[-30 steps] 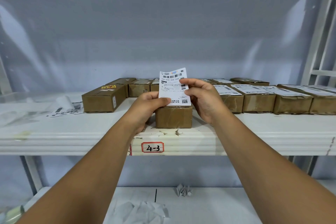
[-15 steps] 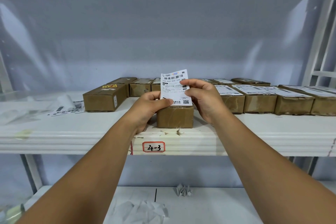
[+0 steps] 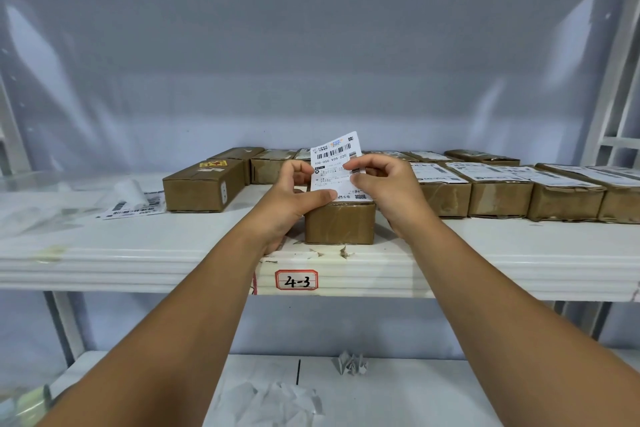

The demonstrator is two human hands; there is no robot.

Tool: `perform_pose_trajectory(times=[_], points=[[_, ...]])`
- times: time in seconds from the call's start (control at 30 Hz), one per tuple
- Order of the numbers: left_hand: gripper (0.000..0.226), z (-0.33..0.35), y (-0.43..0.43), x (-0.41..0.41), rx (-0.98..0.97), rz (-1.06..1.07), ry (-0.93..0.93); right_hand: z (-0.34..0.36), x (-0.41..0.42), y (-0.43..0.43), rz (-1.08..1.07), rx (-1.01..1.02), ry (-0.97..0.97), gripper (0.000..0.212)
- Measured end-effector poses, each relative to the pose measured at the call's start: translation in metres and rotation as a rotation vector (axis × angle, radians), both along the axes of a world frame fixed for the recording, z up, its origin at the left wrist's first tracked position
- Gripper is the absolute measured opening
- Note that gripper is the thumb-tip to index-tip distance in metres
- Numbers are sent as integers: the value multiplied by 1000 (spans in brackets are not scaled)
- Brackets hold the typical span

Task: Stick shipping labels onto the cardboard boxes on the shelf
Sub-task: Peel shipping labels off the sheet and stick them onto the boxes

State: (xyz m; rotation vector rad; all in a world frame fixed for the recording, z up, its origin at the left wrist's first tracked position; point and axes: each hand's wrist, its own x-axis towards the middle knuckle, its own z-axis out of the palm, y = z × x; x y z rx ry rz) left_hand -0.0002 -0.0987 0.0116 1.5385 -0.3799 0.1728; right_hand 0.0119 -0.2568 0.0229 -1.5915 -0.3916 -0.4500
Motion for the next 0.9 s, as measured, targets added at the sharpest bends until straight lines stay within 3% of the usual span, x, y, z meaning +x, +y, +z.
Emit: perform_pose_trajectory(times=[0.27,0.9], points=[[38,0,-1,0,-2,-12,-7,-2,2,0,-119,-107,22,29],[14,3,-3,-7,64,-37,64,-8,9,-5,-193,-111,114,27]])
